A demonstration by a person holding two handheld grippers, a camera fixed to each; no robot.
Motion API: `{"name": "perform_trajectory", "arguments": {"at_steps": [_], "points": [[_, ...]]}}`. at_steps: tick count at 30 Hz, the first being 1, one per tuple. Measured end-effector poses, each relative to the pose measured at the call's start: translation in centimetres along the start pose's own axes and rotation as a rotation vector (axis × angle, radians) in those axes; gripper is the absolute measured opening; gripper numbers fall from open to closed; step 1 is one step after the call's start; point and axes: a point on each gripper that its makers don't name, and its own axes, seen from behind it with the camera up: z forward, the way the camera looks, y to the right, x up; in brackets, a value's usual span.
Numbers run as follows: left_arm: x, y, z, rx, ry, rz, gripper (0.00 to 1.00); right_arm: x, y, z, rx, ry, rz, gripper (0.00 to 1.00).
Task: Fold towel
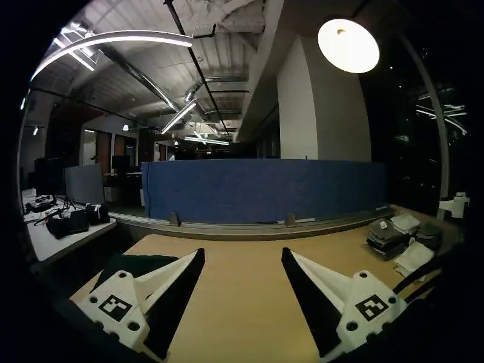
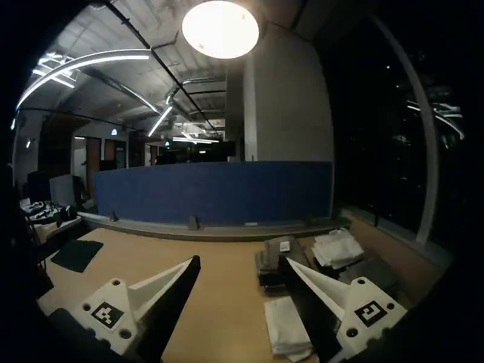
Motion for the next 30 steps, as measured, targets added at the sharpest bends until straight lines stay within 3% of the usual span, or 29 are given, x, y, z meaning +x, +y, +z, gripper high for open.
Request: {"name": "perform_trajectory", "arguments": {"at_steps": [17, 30], "points": [[-5.3, -0.7, 0.5, 0.023, 0.063, 0.038, 0.94, -1.3, 1.2, 0.4, -0.072, -0.020, -0.016, 1.00], [-9.9, -2.3, 1.4, 0.029, 0.084, 0.008, 0.94, -3.3, -1.1, 1.6, -0.063, -0.001, -0.057, 1.00]]}}
